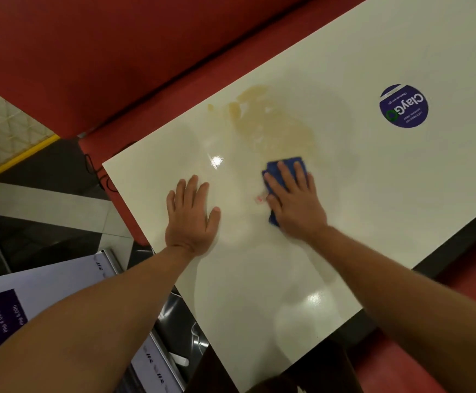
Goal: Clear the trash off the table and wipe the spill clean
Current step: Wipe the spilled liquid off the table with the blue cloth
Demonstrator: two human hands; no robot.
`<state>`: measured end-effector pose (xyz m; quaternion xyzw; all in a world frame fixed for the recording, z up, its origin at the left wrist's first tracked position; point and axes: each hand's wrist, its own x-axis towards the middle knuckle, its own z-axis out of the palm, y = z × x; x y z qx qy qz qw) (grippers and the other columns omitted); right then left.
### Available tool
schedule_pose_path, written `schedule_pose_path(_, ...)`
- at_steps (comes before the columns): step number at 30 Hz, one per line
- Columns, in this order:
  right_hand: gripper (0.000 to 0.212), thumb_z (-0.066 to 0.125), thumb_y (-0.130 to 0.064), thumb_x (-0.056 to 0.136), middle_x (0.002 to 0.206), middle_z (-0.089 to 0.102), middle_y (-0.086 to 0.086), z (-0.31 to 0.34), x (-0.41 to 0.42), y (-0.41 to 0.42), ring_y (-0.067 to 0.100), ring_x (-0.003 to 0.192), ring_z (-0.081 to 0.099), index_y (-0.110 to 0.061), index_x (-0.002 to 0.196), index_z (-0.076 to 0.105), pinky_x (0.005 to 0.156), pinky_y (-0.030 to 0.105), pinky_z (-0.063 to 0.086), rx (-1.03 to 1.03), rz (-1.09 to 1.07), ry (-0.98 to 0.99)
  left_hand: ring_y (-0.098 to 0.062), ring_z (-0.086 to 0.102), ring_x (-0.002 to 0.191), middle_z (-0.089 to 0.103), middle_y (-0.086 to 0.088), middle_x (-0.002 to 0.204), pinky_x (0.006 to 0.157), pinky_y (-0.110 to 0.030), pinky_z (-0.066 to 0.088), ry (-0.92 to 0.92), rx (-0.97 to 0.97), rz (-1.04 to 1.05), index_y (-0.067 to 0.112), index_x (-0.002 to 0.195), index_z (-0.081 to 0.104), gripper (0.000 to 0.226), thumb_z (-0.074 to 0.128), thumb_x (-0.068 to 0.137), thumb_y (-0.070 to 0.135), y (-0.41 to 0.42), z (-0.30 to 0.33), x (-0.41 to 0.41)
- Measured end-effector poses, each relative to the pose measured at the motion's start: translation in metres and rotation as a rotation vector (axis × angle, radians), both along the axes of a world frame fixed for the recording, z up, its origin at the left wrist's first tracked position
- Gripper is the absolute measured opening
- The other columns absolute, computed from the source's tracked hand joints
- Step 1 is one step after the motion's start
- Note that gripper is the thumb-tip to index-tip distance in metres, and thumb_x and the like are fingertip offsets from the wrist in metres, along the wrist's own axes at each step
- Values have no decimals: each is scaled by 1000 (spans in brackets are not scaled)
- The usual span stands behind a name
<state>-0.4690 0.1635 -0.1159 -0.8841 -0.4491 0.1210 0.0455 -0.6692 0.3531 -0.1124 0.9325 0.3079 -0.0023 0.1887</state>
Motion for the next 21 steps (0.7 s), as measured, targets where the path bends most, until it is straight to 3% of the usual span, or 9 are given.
schedule_pose_path(3, 61, 16, -48, 105, 171, 11, 9, 6, 31, 17, 40, 156, 0, -27, 162, 25, 125, 55, 4, -35, -106, 1, -36, 15, 153, 26, -10, 165, 123, -56, 12, -1, 22, -8, 15, 152, 40, 66, 42, 95, 48, 0, -1, 1)
schedule_pose_path(6, 61, 16, -49, 105, 171, 11, 9, 9, -3, 24, 42, 156, 1, -27, 161, 26, 125, 58, 6, 10, -160, 35, -36, 18, 153, 28, -11, 164, 123, -57, 15, -12, 38, -13, 14, 152, 41, 66, 41, 96, 49, 0, -1, 1)
schedule_pose_path(10, 55, 22, -47, 110, 172, 6, 6, 11, -111, -41, 38, 157, -3, -29, 162, 24, 126, 56, 5, 11, 104, 77, -37, 19, 153, 28, -12, 165, 123, -57, 16, -9, 62, -18, 14, 152, 40, 65, 41, 97, 49, 1, -1, -1)
schedule_pose_path(12, 55, 27, -45, 110, 172, 3, 5, 14, -123, -89, 37, 157, -5, -29, 162, 21, 125, 56, 6, -26, 150, 97, -37, 20, 152, 28, -12, 164, 123, -57, 16, -13, 63, -12, 15, 152, 41, 64, 42, 96, 48, 1, -1, 0)
schedule_pose_path(14, 55, 35, -42, 107, 171, 14, 7, 13, -98, -126, 40, 157, 3, -28, 160, 28, 123, 60, 14, -1, 146, 70, -37, 19, 152, 28, -11, 164, 123, -57, 15, -18, 64, -10, 15, 151, 41, 64, 44, 96, 47, 0, -2, 1)
schedule_pose_path(17, 58, 34, -45, 105, 169, 19, 11, 12, -31, -146, 41, 156, 6, -29, 160, 28, 118, 63, 23, -1, -16, 34, -35, 17, 153, 26, -10, 165, 123, -55, 13, -13, 65, -12, 15, 152, 39, 64, 44, 97, 48, 1, -2, 1)
schedule_pose_path(21, 62, 23, -50, 105, 171, 8, 9, 12, 29, -83, 42, 155, 0, -26, 162, 25, 123, 62, 9, -30, -400, 20, -35, 16, 153, 25, -10, 165, 124, -55, 12, -9, 66, -8, 16, 152, 39, 64, 41, 96, 48, 1, -3, 2)
